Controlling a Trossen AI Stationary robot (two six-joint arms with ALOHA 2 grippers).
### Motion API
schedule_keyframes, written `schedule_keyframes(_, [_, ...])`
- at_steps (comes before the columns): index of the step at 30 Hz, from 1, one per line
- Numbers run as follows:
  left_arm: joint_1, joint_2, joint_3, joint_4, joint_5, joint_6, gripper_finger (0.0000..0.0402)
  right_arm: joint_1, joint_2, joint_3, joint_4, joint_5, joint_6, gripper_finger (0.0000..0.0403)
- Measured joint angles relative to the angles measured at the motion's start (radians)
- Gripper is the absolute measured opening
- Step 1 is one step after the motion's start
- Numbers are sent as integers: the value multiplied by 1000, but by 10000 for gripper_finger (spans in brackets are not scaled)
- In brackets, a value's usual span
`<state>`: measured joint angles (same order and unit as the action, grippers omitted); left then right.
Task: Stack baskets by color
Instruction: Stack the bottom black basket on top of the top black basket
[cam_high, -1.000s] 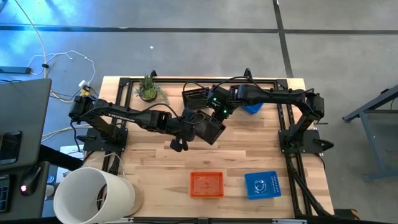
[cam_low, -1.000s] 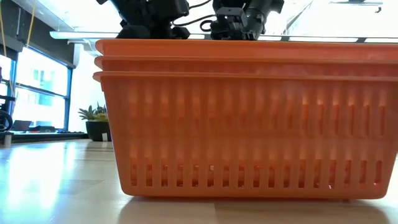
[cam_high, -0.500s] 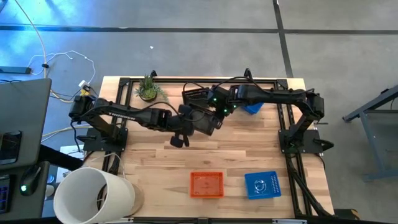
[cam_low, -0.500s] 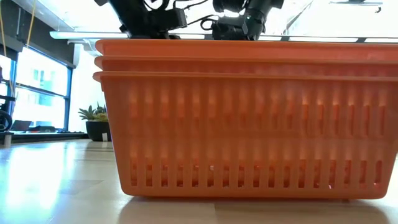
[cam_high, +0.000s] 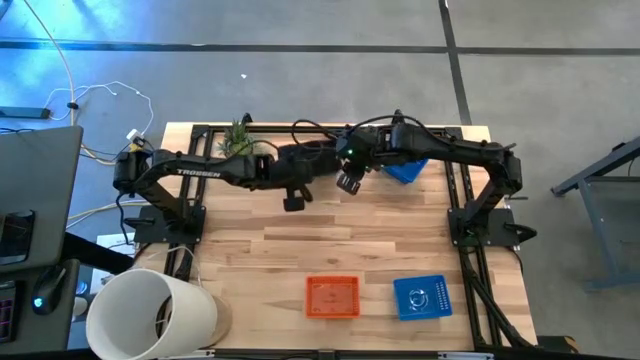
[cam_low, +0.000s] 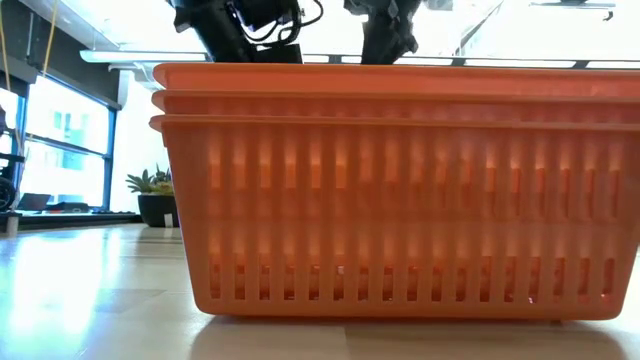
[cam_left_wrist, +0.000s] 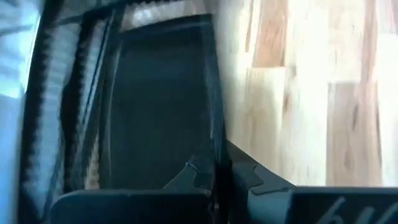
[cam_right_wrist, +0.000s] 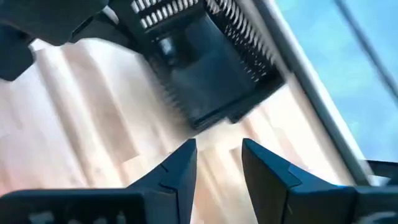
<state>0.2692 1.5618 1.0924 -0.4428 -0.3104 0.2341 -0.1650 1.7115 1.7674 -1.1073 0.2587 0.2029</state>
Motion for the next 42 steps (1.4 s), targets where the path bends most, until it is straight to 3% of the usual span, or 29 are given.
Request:
schedule_keyframes(5, [48,0,0,38,22,-51,0,-14,0,84,-72,74,-9,114])
schedule_keyframes(13, [106,0,0,78,103,-78,0,-42,-1,167,-101,77,-28,114])
schedule_keyframes(42, [196,5,1,103,175,-68,0,-97,0,168,-132,67,-21,114])
